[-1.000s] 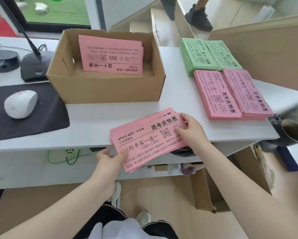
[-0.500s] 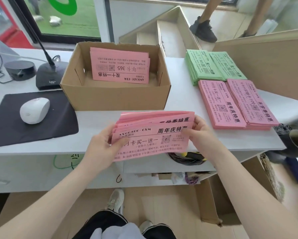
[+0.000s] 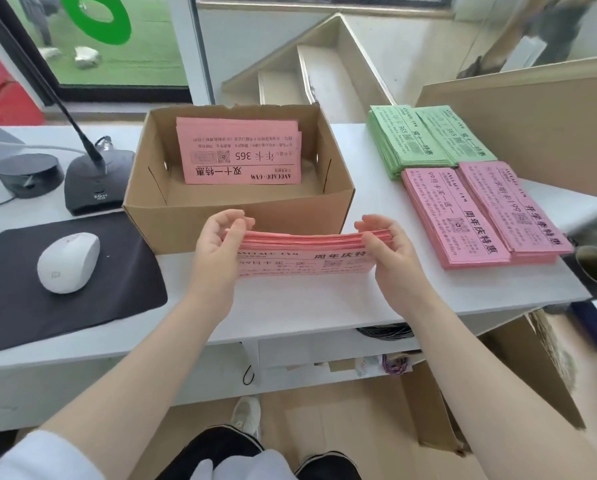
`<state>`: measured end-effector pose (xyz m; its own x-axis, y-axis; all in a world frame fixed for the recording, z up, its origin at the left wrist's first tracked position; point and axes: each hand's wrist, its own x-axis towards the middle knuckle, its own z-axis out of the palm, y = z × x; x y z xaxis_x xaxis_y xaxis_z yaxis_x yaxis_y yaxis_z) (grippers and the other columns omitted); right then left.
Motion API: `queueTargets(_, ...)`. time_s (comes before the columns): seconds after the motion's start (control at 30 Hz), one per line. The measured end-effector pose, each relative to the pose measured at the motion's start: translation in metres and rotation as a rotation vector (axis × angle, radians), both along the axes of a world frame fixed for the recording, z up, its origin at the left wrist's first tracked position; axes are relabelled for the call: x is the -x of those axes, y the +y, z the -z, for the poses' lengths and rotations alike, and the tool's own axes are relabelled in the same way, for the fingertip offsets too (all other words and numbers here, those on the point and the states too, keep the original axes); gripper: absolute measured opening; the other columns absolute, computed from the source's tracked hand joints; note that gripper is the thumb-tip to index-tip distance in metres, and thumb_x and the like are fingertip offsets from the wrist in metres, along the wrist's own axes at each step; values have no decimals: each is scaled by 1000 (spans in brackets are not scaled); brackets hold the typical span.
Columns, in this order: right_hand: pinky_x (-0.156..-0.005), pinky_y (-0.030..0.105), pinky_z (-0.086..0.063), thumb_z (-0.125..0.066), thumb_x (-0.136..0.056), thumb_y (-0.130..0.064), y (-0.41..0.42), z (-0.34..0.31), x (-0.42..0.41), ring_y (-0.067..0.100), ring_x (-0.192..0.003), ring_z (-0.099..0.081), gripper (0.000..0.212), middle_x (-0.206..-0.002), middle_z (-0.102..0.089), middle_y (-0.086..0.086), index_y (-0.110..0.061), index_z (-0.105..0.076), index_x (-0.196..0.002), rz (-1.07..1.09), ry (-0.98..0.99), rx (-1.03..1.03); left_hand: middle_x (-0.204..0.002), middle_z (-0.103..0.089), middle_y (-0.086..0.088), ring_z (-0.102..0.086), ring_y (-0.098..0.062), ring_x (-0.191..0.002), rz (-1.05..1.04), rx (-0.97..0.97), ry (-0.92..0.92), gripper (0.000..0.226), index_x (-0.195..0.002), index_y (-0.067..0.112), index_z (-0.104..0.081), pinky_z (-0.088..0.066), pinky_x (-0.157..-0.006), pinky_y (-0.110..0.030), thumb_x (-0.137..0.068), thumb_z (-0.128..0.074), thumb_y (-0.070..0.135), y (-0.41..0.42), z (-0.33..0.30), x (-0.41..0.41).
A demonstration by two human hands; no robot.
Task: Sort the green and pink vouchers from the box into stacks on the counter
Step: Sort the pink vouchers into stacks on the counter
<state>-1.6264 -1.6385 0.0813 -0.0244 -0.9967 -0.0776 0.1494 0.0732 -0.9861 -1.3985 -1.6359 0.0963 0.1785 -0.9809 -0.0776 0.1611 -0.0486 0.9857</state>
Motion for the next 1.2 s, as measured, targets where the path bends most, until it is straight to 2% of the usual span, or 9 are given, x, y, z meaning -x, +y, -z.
queueTargets(0.1,-70,27,-43,-60,-88,-17,-8,-1,-9,12,-75,-56,7,-83,-61,-3,-22,-59,-84,147,15,-24,-91,-63,9,-57,-9,-78,-44,-20,-30,22,-91,25,-55,-45,-74,-34,-100,-36,19,-6,-3,6)
queueTargets(0.17,-66,29,-42,-57,-90,-15,-14,-3,-14,14,-70,-55,11,-76,-60,-2,-19,-58,-80,215,-17,-56,-90,-63,9,-58,-9,-80,-6,3,4,19,-95,23,-54,-46,-73,-33,-97,-40,35,-8,1,3)
queueTargets(0.23,-63,28,-43,-52,-92,-16,-17,-5,-16,13,-68,-57,11,-75,-61,0,-15,-59,-84,214,-90,-77,-92,-62,10,-61,-1,-82,115,44,-27,41,-103,26,-50,-49,-69,-21,-77,-58,57,-7,11,-7)
queueTargets(0.3,-64,25,-48,-53,-92,-22,-15,-5,-11,12,-73,-61,10,-82,-63,1,-14,-58,-94,126,-102,-59,-102,-60,9,-60,3,-91,252,43,-150,55,-110,29,-44,-48,-73,-14,-68,-77,38,-6,23,-16)
queueTargets(0.4,-74,20,-51,-62,-85,-5,-8,-3,0,6,-87,-62,26,-97,-63,0,-15,-51,-107,-52,159,-37,-108,-55,11,-55,15,-94,330,37,-253,50,-116,23,-36,-43,-80,-7,-82,-64,-2,-10,29,-19)
queueTargets(0.6,-66,16,-48,-56,-83,11,-2,-17,7,-2,-73,-60,28,-85,-60,1,-3,-45,-104,51,316,29,-104,-58,7,-58,13,-94,423,196,-290,38,-102,26,-42,-43,-80,-6,-88,-51,-8,-17,27,-21)
queueTargets(0.77,-71,18,-51,-58,-84,4,5,-11,15,-4,-79,-62,23,-91,-65,-3,-6,-49,-104,135,414,-53,-108,-51,20,-52,-2,-103,562,169,-487,36,-119,22,-34,-31,-78,6,-93,-47,0,-28,46,-12)
queueTargets(1.0,-70,16,-53,-62,-83,1,23,-17,48,0,-84,-66,28,-96,-67,-5,-20,-55,-100,524,404,-14,-103,-56,28,-52,21,-95,784,331,-460,50,-107,44,-38,-38,-78,1,-90,-52,0,-27,16,35)
queueTargets(1.2,-70,18,-55,-55,-89,-5,35,-32,112,0,-92,-64,30,-104,-66,-7,-20,-50,-115,682,330,-67,-103,-64,11,-62,-2,-96,726,191,-299,26,-108,29,-44,-50,-77,-17,-93,-52,9,-45,-11,125)
